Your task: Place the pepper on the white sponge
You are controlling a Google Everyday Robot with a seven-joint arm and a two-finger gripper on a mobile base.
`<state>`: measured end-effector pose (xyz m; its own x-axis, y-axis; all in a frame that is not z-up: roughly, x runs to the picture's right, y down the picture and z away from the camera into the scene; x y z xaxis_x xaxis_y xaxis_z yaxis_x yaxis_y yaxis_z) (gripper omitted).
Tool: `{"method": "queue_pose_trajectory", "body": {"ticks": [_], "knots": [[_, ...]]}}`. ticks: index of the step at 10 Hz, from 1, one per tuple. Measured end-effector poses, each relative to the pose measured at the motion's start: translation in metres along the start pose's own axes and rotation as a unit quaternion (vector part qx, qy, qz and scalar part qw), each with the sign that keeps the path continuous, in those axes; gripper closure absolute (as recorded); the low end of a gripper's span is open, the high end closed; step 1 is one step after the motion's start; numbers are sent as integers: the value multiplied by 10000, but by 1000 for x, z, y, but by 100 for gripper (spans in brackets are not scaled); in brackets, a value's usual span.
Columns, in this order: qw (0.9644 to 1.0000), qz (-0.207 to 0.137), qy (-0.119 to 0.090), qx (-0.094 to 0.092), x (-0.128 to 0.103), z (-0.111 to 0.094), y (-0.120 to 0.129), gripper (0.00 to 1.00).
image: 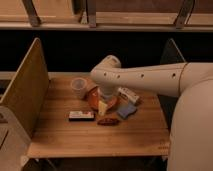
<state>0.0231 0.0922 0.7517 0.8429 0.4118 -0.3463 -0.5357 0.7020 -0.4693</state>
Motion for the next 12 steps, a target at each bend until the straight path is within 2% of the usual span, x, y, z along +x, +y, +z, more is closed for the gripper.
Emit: {"method": "queue_pose_trajectory", "body": {"ticks": [2,3,4,8,9,12], "knots": [[9996,140,50,-219,11,13,12,20],[9987,181,53,-483,15,28,23,20],[9981,159,70,-591,16,34,28,20],[9981,124,35,-602,13,34,29,20],[9979,-27,43,-641,4,36,34,20],[9940,-500,293,-931,-14,58,56,20]]}}
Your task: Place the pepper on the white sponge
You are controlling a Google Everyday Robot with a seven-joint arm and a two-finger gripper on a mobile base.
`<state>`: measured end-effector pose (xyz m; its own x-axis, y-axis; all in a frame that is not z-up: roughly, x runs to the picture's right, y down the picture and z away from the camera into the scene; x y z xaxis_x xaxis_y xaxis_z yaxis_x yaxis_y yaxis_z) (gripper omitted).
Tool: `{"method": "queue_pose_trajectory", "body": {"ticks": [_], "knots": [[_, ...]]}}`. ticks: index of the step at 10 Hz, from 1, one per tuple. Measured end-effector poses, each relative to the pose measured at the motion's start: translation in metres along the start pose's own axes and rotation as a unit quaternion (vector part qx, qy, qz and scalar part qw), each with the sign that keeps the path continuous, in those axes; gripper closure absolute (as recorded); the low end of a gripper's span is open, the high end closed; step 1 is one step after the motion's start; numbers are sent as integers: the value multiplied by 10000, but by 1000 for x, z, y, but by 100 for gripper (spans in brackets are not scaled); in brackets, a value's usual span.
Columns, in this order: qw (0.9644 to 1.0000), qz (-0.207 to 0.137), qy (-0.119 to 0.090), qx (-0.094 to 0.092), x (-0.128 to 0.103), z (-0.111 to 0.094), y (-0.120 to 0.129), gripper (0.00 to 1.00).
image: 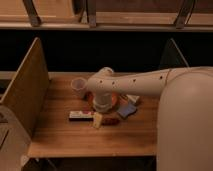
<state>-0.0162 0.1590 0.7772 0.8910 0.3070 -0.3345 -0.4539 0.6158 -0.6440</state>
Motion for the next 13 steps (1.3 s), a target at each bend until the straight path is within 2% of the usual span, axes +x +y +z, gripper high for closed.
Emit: {"method": "queue_pose_trajectory", "body": {"ticks": [2,6,7,13], "knots": [[9995,-47,186,-255,-1,18,0,20],[9978,134,313,-571,9,41,-2,20],[9969,217,460,-607,19,51,-3,20],[9968,201,506,-592,20,57,-4,20]]}}
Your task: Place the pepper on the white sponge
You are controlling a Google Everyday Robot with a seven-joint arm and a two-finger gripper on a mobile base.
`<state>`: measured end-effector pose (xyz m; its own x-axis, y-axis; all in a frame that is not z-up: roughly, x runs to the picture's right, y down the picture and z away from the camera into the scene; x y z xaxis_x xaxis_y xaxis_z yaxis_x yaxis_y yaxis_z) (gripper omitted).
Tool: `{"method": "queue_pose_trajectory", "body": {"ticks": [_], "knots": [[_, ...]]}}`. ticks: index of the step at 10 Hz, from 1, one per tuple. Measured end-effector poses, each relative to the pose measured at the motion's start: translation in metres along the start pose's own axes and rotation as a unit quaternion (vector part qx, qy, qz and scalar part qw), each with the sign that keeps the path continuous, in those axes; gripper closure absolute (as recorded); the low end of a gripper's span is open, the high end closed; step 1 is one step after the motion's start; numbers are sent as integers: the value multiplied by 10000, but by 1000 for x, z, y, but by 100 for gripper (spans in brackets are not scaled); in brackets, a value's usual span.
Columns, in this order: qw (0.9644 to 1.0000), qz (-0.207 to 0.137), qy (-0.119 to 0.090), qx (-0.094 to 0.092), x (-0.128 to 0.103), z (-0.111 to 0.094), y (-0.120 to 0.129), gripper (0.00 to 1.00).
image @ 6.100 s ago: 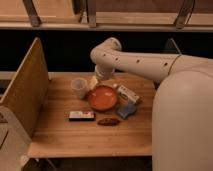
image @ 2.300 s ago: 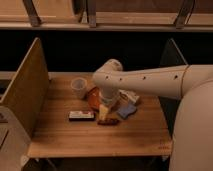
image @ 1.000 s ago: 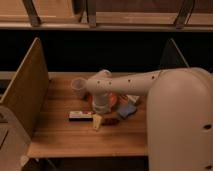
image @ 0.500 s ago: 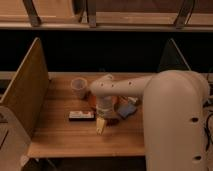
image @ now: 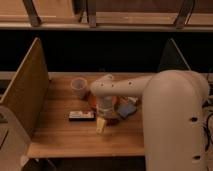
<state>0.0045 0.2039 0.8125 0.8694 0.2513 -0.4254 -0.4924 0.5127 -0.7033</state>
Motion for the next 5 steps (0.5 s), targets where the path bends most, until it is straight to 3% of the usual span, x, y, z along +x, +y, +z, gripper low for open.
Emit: {"method": "queue_pose_trajectory", "body": {"ticks": [3,5], "knots": [[9998,-201,22,31,-5,10,0,20],[9993,-311,71,189,-3,10,-7,20]]}}
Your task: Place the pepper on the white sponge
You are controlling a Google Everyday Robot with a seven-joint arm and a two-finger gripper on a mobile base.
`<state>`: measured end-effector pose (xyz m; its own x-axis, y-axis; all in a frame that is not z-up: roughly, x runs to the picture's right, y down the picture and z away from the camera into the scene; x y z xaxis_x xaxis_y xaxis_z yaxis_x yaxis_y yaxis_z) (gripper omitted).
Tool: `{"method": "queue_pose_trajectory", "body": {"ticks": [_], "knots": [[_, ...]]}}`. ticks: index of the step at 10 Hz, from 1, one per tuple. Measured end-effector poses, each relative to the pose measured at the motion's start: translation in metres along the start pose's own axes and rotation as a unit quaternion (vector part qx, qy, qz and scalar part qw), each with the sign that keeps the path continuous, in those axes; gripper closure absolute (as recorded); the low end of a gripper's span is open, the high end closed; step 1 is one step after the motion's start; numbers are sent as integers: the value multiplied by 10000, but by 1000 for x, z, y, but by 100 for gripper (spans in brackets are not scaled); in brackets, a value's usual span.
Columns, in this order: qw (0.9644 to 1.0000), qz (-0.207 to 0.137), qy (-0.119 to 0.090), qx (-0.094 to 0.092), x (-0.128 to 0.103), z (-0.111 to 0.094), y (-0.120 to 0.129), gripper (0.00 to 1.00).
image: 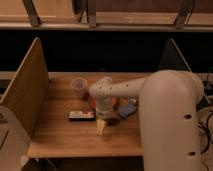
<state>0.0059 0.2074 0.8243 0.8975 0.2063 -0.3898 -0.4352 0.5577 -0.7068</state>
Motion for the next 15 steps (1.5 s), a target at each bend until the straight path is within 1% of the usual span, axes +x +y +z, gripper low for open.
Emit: {"method": "queue_pose_trajectory", "body": {"ticks": [3,5,7,10,11,13,14,15], "knots": [[9996,-94,154,212,11,-1,-11,20],[9994,-160,213,242,12,4,-13,20],[9992,-215,214,249,11,9,-14,20],[9991,-283,124,305,2,9,-19,20],[9991,-307,74,297,-1,10,-19,20],[9990,-404,-19,197,-9,18,-11,20],[9990,-424,-38,162,-11,20,-9,22],[9989,-457,-43,95,-11,24,-4,31]]}}
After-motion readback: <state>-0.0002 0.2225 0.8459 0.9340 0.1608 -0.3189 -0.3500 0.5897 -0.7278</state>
